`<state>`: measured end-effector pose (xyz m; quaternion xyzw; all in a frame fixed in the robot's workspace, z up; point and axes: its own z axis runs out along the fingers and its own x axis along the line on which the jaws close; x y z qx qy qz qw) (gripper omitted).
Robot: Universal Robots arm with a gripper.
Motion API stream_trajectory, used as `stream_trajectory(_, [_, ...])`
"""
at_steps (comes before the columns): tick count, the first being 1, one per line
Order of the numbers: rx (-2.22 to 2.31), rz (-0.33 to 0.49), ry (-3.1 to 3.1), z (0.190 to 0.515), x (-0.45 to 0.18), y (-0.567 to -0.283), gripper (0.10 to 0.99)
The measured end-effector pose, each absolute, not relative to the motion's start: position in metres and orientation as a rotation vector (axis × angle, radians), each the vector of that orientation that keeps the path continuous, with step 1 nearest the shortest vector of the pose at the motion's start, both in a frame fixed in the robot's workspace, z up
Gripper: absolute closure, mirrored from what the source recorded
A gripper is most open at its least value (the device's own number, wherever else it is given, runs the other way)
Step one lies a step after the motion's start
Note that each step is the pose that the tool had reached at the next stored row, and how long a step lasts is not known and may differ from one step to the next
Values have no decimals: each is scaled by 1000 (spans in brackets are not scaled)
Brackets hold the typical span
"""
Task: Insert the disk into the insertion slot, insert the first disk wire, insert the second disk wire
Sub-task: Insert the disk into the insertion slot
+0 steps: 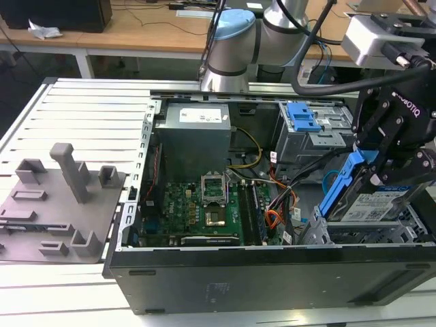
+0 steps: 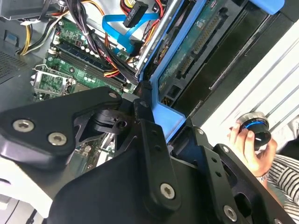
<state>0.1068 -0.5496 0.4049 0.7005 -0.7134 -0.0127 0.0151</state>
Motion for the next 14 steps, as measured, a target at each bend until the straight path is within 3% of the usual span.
stream_trajectory(7, [2180, -39, -2220, 405, 107, -550, 706])
stream_trajectory(8, [2180, -39, -2220, 405, 107, -550, 643])
stream_trajectory(10, [2180, -39, -2220, 405, 107, -550, 643])
stream_trajectory(11, [2180, -39, -2220, 405, 107, -550, 659])
stream_trajectory(14, [2179, -39, -2219, 405, 107, -550, 847])
